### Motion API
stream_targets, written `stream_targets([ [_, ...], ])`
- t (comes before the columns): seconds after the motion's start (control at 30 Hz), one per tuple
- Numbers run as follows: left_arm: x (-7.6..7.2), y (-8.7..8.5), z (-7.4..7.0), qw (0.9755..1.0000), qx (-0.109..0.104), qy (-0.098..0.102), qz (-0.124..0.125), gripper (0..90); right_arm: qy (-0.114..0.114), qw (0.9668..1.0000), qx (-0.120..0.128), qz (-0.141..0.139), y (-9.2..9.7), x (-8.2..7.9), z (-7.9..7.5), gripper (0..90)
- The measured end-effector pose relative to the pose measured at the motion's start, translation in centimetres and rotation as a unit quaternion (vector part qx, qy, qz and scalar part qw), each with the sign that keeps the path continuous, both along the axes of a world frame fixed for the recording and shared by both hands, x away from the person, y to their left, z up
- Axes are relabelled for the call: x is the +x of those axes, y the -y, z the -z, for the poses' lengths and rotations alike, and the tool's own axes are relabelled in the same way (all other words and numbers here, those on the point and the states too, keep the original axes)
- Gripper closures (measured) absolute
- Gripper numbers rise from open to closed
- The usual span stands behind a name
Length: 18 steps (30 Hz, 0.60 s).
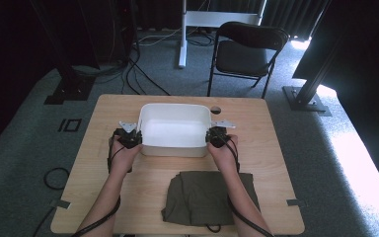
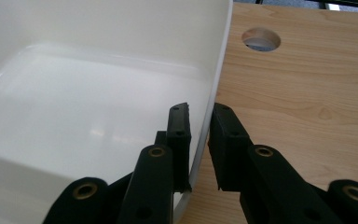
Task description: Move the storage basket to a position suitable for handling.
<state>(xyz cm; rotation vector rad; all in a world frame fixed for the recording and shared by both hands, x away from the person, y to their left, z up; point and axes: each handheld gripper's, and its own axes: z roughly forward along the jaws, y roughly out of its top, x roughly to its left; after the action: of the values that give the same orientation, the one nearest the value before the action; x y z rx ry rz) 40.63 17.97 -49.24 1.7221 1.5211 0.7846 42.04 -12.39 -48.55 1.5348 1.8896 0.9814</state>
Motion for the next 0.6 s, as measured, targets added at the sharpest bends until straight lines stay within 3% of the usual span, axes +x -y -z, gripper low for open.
stream_targets([
  [0.2, -0.1, 1.5, 0.0, 1.0, 0.007, -0.002, -0.002, 83.6, -0.001, 0.9999, -0.01, 0.01, 1.1, -0.1, -0.1, 80.3],
  [0.6, 0.1, 4.4, -0.1, 1.0, 0.001, -0.007, 0.007, 83.1, -0.005, 0.9995, -0.015, 0.028, 3.8, 0.0, -0.1, 81.9],
])
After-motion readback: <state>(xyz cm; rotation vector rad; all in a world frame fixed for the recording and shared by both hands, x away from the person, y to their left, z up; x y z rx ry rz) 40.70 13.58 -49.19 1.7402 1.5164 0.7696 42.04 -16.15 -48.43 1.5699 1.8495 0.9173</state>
